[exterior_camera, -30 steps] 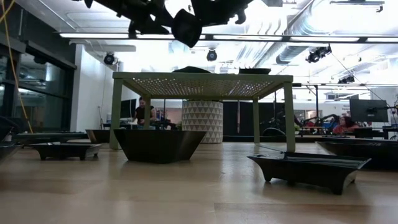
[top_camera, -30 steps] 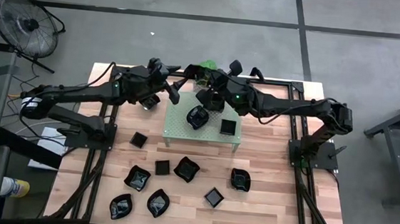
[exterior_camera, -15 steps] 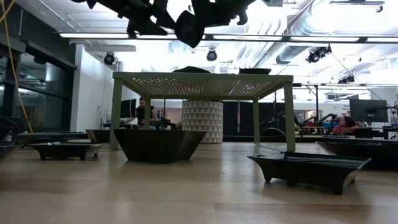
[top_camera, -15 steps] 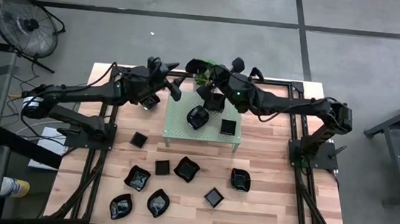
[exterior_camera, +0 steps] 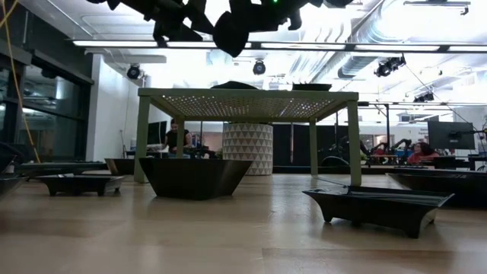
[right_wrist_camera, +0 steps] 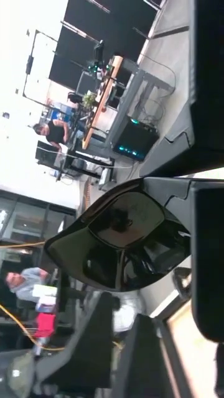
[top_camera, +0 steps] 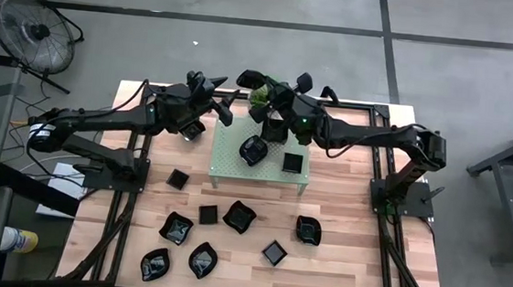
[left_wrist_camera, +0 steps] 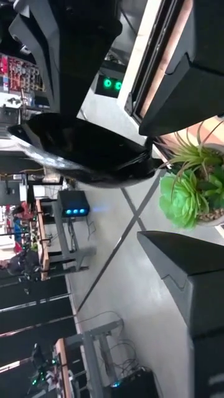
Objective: Pick & Place Mini shaped plates
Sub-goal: Stack the black leaf plate on the other black leaf plate on the shelf
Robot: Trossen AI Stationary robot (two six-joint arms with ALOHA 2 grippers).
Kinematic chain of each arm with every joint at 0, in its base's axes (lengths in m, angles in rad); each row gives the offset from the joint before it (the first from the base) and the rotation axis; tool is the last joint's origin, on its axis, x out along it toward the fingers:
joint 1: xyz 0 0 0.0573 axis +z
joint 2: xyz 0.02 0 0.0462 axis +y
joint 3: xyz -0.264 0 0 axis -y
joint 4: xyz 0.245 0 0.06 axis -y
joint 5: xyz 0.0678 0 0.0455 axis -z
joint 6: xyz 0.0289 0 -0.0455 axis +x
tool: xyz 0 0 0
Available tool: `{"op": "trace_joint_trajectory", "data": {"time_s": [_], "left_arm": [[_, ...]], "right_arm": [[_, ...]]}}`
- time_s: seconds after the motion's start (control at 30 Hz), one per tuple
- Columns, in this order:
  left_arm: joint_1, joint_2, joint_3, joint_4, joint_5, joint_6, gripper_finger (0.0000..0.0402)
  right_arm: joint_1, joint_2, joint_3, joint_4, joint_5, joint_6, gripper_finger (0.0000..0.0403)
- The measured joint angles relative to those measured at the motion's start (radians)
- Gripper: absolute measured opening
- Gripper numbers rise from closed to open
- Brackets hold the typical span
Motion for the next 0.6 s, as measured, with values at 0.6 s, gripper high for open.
{"op": "trace_joint_trajectory", "data": {"time_s": [0.6], "left_arm": [[0.000, 0.053, -0.002, 0.073, -0.032, 0.003, 0.0187]], "right_arm": [[0.000, 0.024, 0.000, 0.022, -0.013, 0.011, 0.0000]]}}
